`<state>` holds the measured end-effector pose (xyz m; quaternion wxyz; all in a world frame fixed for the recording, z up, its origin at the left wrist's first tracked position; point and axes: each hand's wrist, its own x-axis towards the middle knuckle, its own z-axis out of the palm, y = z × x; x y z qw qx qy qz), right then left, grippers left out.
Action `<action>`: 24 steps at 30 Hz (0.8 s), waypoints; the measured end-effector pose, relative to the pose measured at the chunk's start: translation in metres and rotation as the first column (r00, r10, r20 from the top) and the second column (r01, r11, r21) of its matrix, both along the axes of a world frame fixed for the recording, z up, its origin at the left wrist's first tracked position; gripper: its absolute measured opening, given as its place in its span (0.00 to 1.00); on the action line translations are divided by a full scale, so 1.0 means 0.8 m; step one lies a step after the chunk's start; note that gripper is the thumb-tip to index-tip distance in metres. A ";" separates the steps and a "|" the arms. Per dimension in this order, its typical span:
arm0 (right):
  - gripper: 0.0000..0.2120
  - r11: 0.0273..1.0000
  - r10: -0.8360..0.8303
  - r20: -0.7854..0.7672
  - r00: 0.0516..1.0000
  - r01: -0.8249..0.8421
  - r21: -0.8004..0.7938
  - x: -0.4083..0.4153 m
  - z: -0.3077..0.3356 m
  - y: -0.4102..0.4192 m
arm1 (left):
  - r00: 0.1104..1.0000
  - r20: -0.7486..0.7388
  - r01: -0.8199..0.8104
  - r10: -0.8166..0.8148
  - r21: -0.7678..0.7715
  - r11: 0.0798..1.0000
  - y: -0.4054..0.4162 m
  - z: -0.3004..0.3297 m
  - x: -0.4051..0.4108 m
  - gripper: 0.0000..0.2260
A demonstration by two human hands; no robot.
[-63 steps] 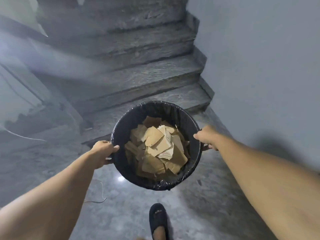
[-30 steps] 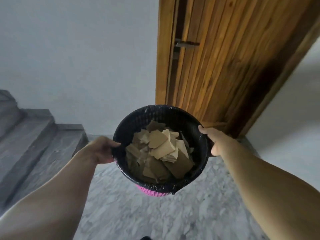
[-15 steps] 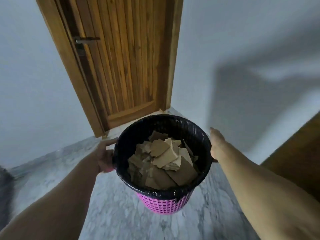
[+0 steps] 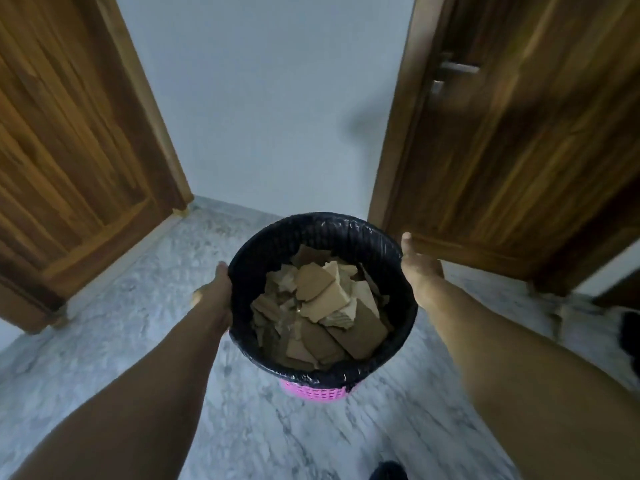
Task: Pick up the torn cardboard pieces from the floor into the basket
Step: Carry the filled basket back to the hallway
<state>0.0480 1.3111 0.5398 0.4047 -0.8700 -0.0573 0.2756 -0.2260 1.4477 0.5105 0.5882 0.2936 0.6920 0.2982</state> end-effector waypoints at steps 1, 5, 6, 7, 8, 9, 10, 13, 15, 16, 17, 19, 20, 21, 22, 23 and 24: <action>0.39 1.000 -0.027 -0.002 1.000 0.027 -0.007 0.013 0.002 -0.031 | 1.000 -0.003 0.020 -0.020 0.017 1.000 -0.012 0.002 0.019 0.33; 0.39 0.987 -0.159 0.005 0.987 0.159 -0.029 0.077 0.014 -0.150 | 0.984 0.026 0.179 -0.179 0.019 0.984 -0.062 -0.007 0.104 0.50; 0.40 0.983 -0.182 0.003 0.983 0.182 -0.015 0.092 0.013 -0.174 | 0.977 0.015 0.213 -0.213 0.028 0.977 -0.070 -0.010 0.124 0.48; 0.41 0.975 -0.221 -0.025 0.975 0.222 0.015 0.103 0.015 -0.201 | 0.964 0.020 0.263 -0.264 0.040 0.964 -0.075 -0.023 0.145 0.44; 0.43 0.959 -0.277 -0.061 0.959 0.280 0.051 0.119 0.014 -0.237 | 0.947 0.022 0.320 -0.321 0.039 0.947 -0.093 -0.027 0.172 0.43; 0.44 0.940 -0.323 -0.109 0.940 0.331 0.075 0.131 0.017 -0.273 | 0.923 0.007 0.384 -0.385 0.019 0.923 -0.122 -0.020 0.199 0.45; 0.46 0.933 -0.334 -0.145 0.931 0.348 0.092 0.146 0.012 -0.300 | 0.918 0.021 0.396 -0.397 0.020 0.918 -0.142 -0.015 0.221 0.45; 0.47 0.916 -0.358 -0.219 0.908 0.386 0.105 0.196 -0.002 -0.406 | 0.853 -0.017 0.521 -0.521 0.063 0.851 -0.232 0.004 0.288 0.33; 0.47 0.890 -0.406 -0.246 0.880 0.442 0.111 0.218 -0.006 -0.484 | 0.825 -0.043 0.565 -0.564 0.084 0.821 -0.300 0.004 0.339 0.33; 0.47 0.877 -0.426 -0.274 0.862 0.468 0.111 0.228 -0.010 -0.516 | 0.814 -0.035 0.580 -0.579 0.098 0.809 -0.329 0.003 0.356 0.34; 0.46 0.855 -0.465 -0.281 0.840 0.508 0.103 0.233 -0.008 -0.545 | 0.798 -0.014 0.600 -0.603 0.114 0.792 -0.352 0.000 0.373 0.35; 0.44 0.824 -0.523 -0.246 0.816 0.558 0.101 0.240 0.003 -0.601 | 0.759 -0.011 0.649 -0.651 0.102 0.754 -0.401 -0.012 0.408 0.41; 0.43 0.805 -0.554 -0.232 0.799 0.585 0.093 0.248 0.002 -0.640 | 0.729 -0.019 0.683 -0.685 0.087 0.725 -0.429 -0.019 0.431 0.45; 0.42 0.806 -0.568 -0.206 0.797 0.589 0.059 0.247 0.007 -0.656 | 0.710 -0.023 0.702 -0.703 0.090 0.706 -0.437 -0.025 0.442 0.50; 0.40 0.793 -0.590 -0.176 0.788 0.607 0.058 0.254 0.004 -0.688 | 0.667 -0.038 0.744 -0.744 0.088 0.663 -0.446 -0.049 0.469 0.54; 0.38 0.781 -0.609 -0.144 0.780 0.622 0.061 0.258 0.003 -0.713 | 0.625 -0.064 0.780 -0.778 0.084 0.620 -0.453 -0.068 0.492 0.59; 0.38 0.759 -0.636 -0.131 0.760 0.647 0.075 0.265 -0.002 -0.741 | 0.603 -0.111 0.798 -0.790 0.058 0.600 -0.474 -0.074 0.512 0.63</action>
